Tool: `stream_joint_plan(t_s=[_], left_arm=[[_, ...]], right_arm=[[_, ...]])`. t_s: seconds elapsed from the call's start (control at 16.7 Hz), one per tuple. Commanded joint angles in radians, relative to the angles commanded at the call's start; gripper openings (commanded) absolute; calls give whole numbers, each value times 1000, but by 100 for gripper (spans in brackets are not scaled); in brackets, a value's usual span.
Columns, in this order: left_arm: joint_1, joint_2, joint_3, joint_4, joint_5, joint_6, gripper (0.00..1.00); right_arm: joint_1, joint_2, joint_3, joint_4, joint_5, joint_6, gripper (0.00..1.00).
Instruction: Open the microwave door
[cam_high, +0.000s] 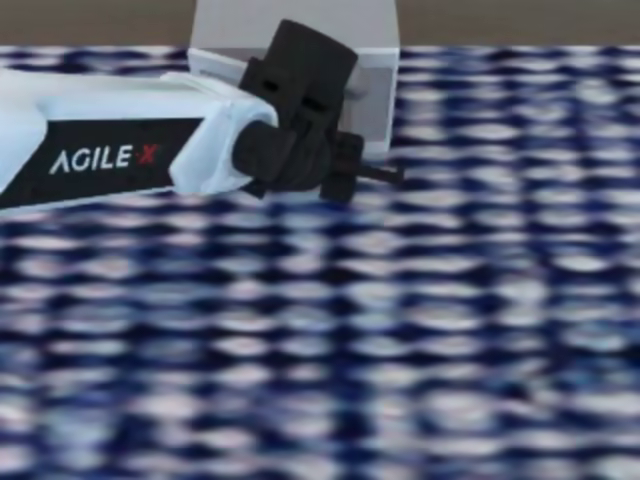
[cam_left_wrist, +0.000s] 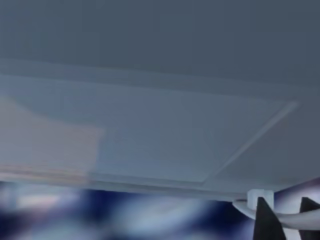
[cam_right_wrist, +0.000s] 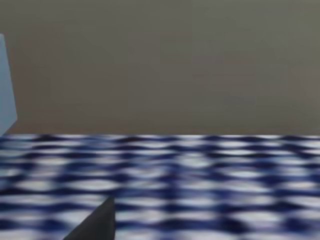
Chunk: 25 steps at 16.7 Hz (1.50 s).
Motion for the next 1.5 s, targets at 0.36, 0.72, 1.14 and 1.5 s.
stream_joint_plan(t_s=[0.36,0.72,1.14,1.5], left_arm=[[0,0,0,0,0,0,0],[0,0,0,0,0,0,0],[8,-25,-31,18,32,35,0],[13,-28,-42,20,38,45,0]], right_arm=[[0,0,0,0,0,0,100],[0,0,0,0,0,0,100],[0,0,0,0,0,0,100],[0,0,0,0,0,0,100]])
